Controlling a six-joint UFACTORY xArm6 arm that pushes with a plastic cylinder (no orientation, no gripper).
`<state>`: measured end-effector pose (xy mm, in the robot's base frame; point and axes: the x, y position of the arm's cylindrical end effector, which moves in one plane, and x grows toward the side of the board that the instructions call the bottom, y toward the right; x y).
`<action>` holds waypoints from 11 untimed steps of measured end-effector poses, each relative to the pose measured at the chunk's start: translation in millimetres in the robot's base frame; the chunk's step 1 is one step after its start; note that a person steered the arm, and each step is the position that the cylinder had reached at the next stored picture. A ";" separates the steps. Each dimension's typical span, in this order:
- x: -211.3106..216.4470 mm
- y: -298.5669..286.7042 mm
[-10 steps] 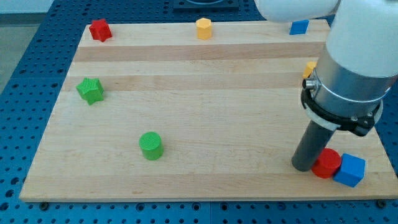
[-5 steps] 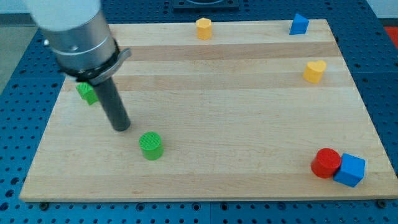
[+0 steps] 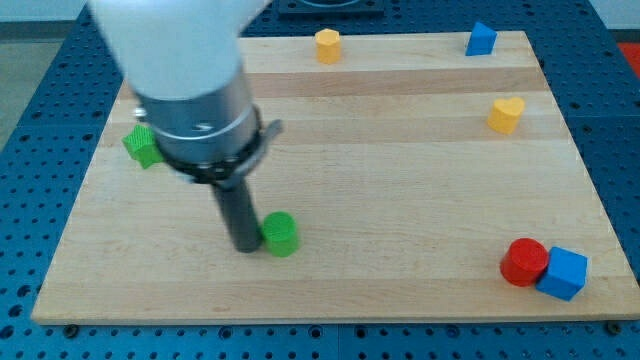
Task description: Move the green circle to bottom right
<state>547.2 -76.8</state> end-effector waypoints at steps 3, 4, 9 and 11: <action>-2.5 169.9; -7.9 208.3; -101.0 232.6; -64.1 251.0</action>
<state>483.0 174.2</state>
